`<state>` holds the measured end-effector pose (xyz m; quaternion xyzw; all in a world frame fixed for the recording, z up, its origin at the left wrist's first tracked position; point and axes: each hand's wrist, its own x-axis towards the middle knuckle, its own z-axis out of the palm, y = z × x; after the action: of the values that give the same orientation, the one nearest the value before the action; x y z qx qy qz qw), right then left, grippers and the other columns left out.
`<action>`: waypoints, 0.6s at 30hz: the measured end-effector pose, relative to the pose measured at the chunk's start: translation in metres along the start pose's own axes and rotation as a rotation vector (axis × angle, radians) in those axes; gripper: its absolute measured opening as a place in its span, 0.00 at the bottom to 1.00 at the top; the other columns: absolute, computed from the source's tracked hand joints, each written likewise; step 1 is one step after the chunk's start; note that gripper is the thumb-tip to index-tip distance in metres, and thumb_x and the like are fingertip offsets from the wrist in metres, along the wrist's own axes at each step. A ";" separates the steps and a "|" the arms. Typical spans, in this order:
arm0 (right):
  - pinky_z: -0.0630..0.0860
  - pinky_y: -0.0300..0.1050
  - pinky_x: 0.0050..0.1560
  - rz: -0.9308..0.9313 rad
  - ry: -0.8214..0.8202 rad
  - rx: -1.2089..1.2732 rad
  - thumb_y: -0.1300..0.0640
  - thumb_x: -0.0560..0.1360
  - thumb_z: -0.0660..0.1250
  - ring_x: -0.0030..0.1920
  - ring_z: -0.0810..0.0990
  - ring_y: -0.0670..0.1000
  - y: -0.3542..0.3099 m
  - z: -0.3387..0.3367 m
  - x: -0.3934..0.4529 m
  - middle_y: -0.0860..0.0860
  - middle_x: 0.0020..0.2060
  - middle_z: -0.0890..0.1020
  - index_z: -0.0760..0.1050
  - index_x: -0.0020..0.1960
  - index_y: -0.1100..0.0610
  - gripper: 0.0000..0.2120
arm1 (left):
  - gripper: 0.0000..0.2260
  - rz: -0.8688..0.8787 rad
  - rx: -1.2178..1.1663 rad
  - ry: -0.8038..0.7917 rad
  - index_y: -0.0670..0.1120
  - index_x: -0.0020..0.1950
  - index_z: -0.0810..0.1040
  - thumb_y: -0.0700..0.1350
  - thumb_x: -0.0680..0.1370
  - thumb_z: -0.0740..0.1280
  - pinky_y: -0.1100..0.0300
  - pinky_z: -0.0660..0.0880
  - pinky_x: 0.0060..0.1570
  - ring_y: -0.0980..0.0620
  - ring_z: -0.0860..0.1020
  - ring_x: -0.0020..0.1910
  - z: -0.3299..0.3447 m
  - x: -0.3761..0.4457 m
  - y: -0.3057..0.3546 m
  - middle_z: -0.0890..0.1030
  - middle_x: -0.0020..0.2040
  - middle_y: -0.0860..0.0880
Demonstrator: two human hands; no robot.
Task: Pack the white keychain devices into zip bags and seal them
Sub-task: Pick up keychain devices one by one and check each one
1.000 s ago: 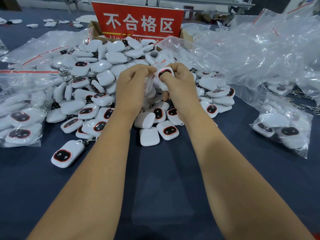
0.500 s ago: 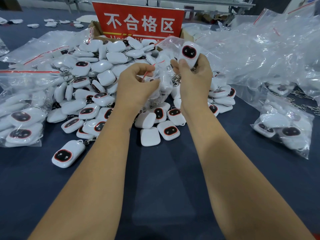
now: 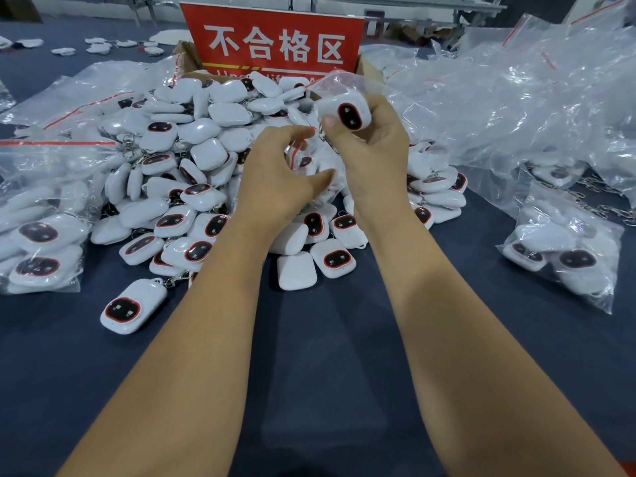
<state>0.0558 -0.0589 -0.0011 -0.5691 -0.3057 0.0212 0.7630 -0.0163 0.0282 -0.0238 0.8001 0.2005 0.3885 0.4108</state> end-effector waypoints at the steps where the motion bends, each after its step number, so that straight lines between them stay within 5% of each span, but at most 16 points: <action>1: 0.79 0.48 0.53 -0.001 -0.009 -0.070 0.67 0.73 0.73 0.45 0.79 0.49 0.001 0.000 -0.001 0.52 0.42 0.81 0.77 0.46 0.57 0.08 | 0.24 0.005 -0.009 0.001 0.49 0.64 0.76 0.44 0.70 0.77 0.64 0.72 0.60 0.58 0.75 0.58 0.000 0.000 0.000 0.76 0.58 0.52; 6: 0.77 0.55 0.60 0.047 -0.049 -0.212 0.59 0.71 0.75 0.55 0.81 0.54 0.003 0.003 -0.003 0.54 0.49 0.83 0.81 0.47 0.53 0.06 | 0.19 0.025 -0.059 0.035 0.51 0.58 0.78 0.44 0.69 0.76 0.51 0.76 0.58 0.52 0.78 0.56 -0.002 -0.002 0.004 0.78 0.56 0.49; 11: 0.68 0.46 0.62 -0.139 -0.124 -0.599 0.56 0.74 0.70 0.59 0.70 0.50 0.012 0.004 -0.006 0.46 0.52 0.74 0.77 0.57 0.54 0.12 | 0.24 0.069 -0.017 0.075 0.48 0.64 0.78 0.41 0.69 0.74 0.62 0.73 0.59 0.58 0.74 0.57 -0.002 -0.002 0.006 0.75 0.58 0.52; 18: 0.71 0.46 0.62 -0.065 -0.131 -0.426 0.59 0.72 0.68 0.61 0.71 0.48 0.011 0.004 -0.010 0.44 0.57 0.73 0.68 0.60 0.45 0.20 | 0.29 0.079 -0.019 0.054 0.45 0.67 0.76 0.45 0.66 0.71 0.68 0.71 0.56 0.59 0.72 0.55 -0.002 -0.005 0.009 0.71 0.58 0.53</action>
<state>0.0492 -0.0557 -0.0145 -0.7046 -0.3705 -0.0314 0.6045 -0.0208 0.0209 -0.0177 0.7927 0.1760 0.4276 0.3972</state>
